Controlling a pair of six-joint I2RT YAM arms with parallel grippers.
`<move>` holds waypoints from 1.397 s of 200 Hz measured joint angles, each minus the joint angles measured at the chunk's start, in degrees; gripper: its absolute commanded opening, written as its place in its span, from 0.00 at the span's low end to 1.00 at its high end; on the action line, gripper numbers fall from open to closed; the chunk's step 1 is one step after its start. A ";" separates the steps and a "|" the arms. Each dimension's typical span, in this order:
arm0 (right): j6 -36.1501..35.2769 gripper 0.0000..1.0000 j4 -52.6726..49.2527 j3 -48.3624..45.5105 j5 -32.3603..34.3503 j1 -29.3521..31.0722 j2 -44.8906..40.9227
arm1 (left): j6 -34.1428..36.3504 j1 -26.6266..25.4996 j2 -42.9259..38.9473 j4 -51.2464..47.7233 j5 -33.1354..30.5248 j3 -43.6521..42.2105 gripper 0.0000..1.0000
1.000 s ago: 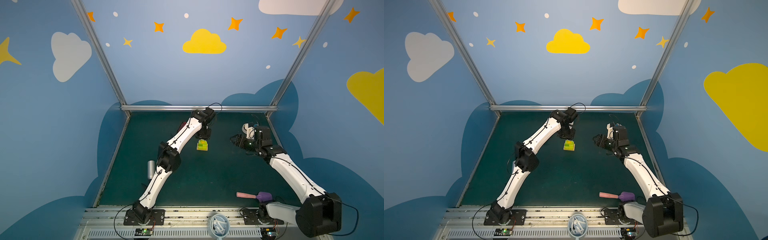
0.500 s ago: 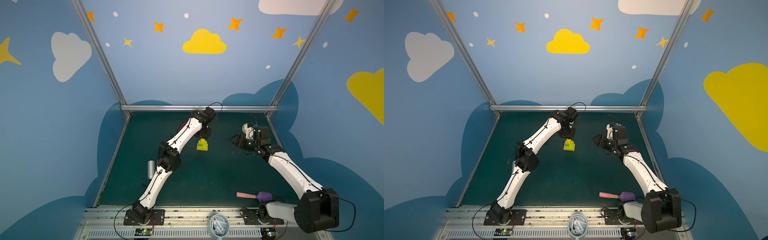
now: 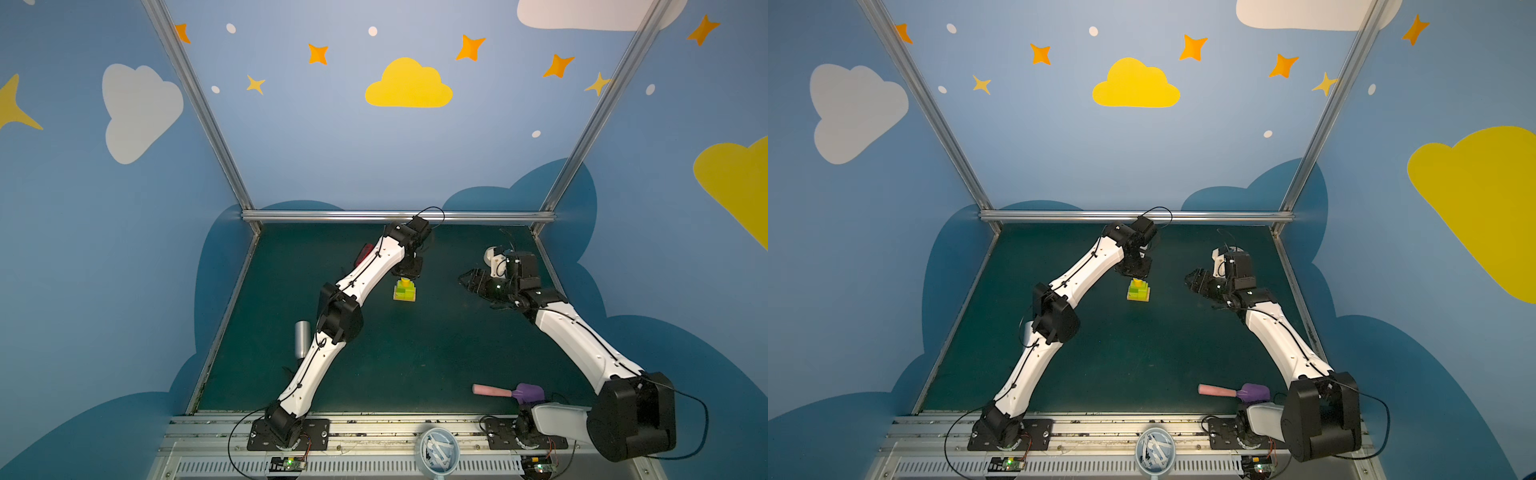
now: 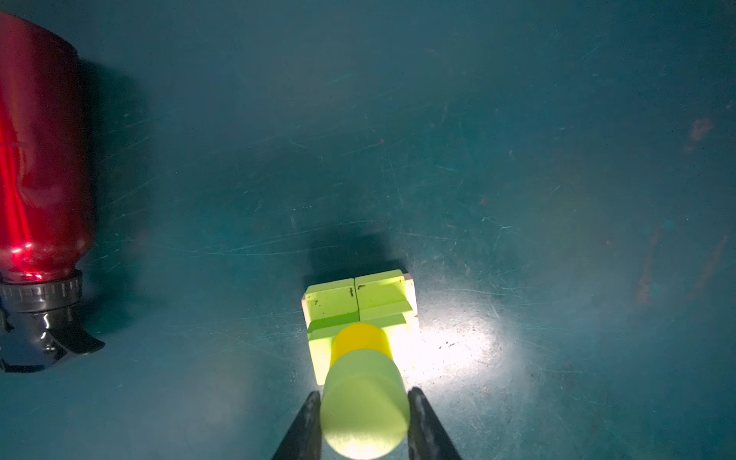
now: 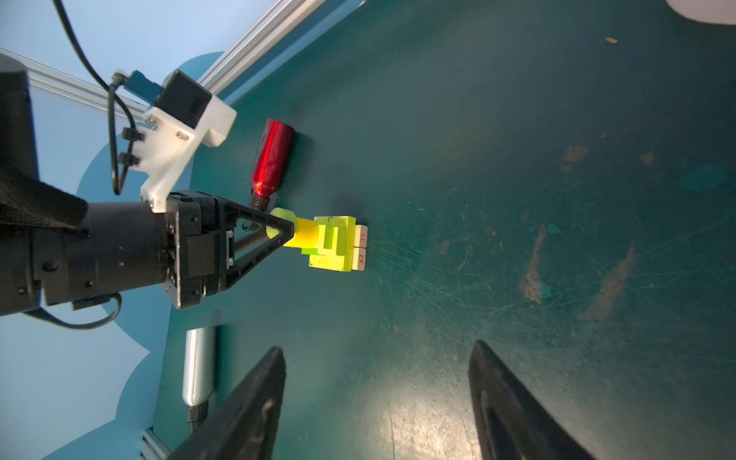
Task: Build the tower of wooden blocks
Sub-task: 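Lower the lime-green cylinder onto the yellow cylinder with the left gripper, then open the left gripper to release the lime-green cylinder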
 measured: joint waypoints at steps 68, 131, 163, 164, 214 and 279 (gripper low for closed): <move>0.02 0.71 0.28 0.00 -0.35 -0.02 0.37 | 0.00 0.22 0.00 0.04 0.02 0.00 0.45; 0.02 0.71 0.33 0.00 -0.39 -0.02 0.39 | 0.02 0.22 0.00 0.07 0.42 0.00 0.56; 0.02 0.71 0.33 0.00 -0.46 -0.02 0.39 | 0.50 0.22 0.00 0.04 1.05 0.02 0.64; 0.02 0.71 0.33 0.00 -0.46 -0.02 0.39 | 0.55 0.22 0.00 0.07 1.07 0.02 0.64; 0.09 0.67 0.66 0.00 -1.60 -0.02 0.74 | 1.11 0.50 -0.87 0.02 1.55 0.02 0.65; -0.04 0.07 2.51 4.28 -6.45 0.00 8.48 | 1.25 1.09 -10.88 0.22 3.26 0.02 0.57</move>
